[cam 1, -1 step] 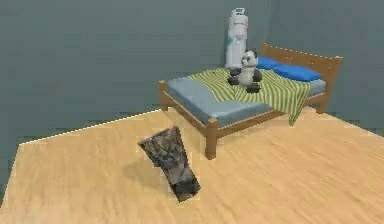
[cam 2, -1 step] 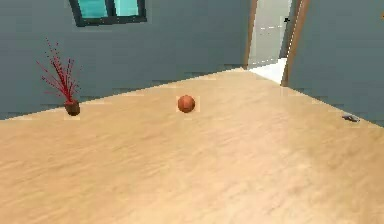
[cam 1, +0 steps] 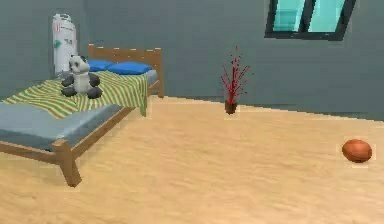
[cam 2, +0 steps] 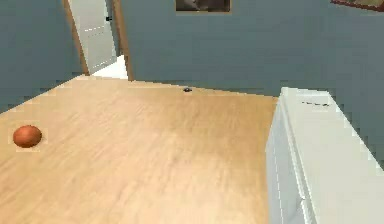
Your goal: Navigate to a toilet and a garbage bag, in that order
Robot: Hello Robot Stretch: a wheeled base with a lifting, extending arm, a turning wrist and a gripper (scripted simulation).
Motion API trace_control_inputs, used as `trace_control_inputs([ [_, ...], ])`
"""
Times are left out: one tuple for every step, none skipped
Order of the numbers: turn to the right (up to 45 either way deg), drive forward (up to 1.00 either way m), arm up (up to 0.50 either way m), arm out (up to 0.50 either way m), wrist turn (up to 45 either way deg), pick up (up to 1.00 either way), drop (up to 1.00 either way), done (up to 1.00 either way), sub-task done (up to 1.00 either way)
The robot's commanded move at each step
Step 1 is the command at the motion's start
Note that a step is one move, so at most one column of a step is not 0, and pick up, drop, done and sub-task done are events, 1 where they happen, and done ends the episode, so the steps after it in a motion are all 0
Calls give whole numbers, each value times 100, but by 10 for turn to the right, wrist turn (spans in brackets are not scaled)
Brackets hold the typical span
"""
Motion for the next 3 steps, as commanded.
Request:
trace_control_inputs([
  [450,0,0,0,0,0,0,0,0],
  [180,0,0,0,0,0,0,0,0],
  [0,100,0,0,0,0,0,0,0],
])
